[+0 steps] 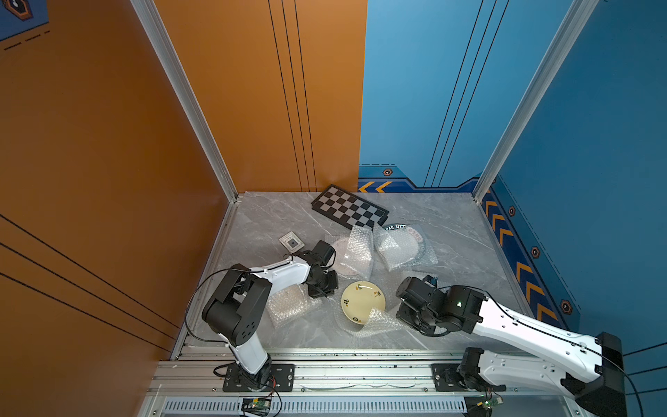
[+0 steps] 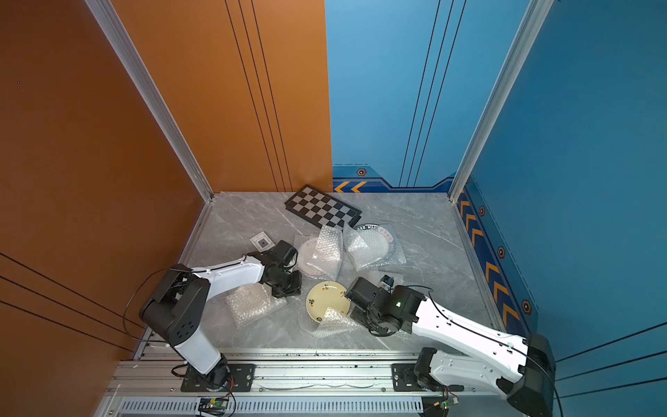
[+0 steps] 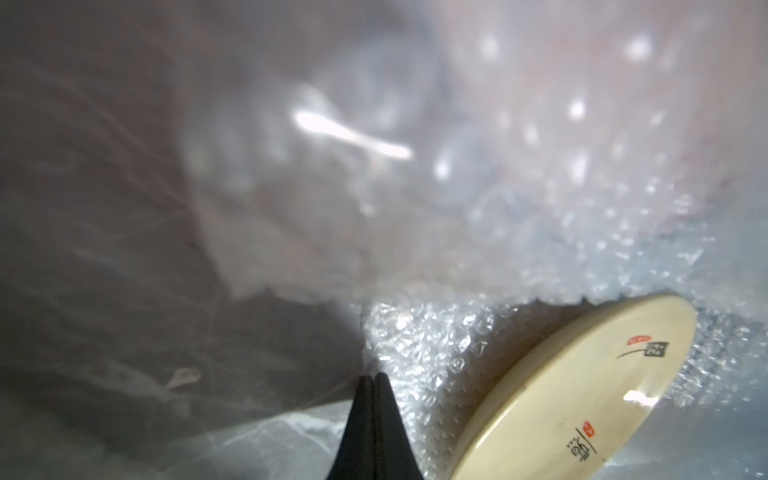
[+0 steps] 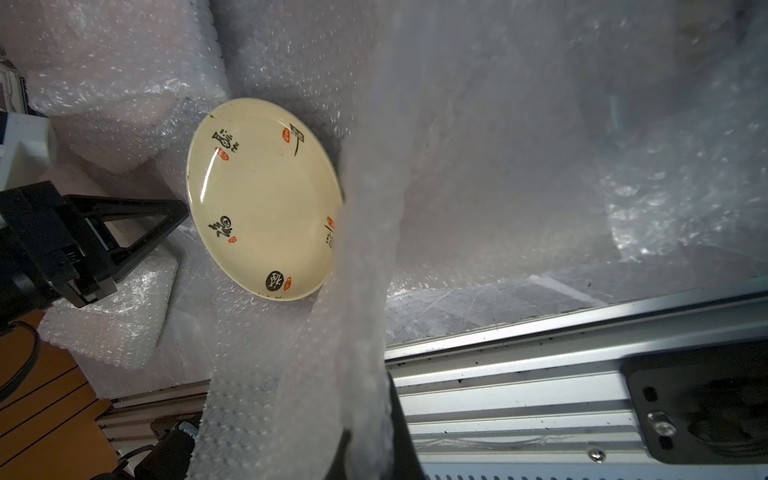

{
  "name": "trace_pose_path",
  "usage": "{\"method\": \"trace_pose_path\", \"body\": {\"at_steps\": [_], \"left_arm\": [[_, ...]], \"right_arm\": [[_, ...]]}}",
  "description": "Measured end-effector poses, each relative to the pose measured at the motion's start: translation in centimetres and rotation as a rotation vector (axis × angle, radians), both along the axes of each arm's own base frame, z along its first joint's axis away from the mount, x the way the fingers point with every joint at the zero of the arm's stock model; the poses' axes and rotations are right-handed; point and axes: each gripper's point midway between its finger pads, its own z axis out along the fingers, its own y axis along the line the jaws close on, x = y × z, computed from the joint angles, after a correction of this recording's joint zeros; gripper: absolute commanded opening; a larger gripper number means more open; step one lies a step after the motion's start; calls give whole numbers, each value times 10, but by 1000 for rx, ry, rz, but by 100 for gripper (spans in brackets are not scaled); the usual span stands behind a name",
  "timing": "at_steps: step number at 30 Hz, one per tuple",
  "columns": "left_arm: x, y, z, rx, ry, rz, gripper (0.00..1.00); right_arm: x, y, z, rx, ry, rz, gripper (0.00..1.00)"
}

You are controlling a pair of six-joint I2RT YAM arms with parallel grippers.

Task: Unpack dinner plates from bubble wrap
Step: Unwrap the bubble wrap at the center of the board.

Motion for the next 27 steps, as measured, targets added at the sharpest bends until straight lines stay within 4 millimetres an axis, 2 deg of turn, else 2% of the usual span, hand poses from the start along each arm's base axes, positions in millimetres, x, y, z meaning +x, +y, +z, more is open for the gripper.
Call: {"method": "trace_pose_path", "body": {"at_steps": [3, 7, 9, 11, 19, 27], "left_arm": [[12, 17, 0, 10, -6, 58, 0], [26, 35, 2, 6, -16, 111, 0], [30, 34, 5, -6, -26, 111, 41], [30, 29, 7, -35, -28, 100, 51], [25, 8, 12, -135, -20, 39, 54], [22, -19, 10, -210, -23, -30, 50]], "right_arm": [[6, 3, -5, -17, 3, 12, 0], [14, 17, -10, -36, 18, 62, 0], [18, 27, -8, -34, 11, 91, 0], [19, 33, -5, -22, 3, 110, 0], [18, 34, 0, 1, -12, 127, 0], [10, 33, 4, 24, -22, 134, 0]]}}
